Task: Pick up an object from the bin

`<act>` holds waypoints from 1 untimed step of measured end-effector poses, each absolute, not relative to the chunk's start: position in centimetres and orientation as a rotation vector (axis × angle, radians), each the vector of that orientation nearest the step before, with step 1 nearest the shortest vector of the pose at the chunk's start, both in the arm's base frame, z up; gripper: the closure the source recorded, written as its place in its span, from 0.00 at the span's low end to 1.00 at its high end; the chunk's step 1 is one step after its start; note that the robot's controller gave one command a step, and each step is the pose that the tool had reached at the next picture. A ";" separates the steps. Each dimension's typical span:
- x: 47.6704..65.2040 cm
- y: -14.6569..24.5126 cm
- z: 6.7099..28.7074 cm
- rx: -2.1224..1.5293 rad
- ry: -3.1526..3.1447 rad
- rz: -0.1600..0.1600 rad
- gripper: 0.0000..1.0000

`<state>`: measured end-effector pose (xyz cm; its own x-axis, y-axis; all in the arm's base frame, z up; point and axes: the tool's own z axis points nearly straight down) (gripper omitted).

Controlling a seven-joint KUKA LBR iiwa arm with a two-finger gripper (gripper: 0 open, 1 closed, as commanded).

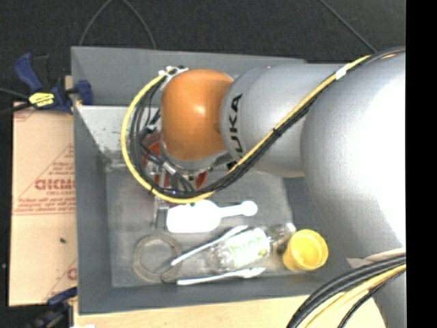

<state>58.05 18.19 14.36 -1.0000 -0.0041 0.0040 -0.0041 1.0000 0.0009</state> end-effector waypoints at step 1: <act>58.2 18.1 14.7 -0.001 -3.144 -0.003 0.00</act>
Offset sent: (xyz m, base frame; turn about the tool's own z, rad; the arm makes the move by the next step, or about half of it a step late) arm 0.0571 -0.0624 0.0073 -0.0091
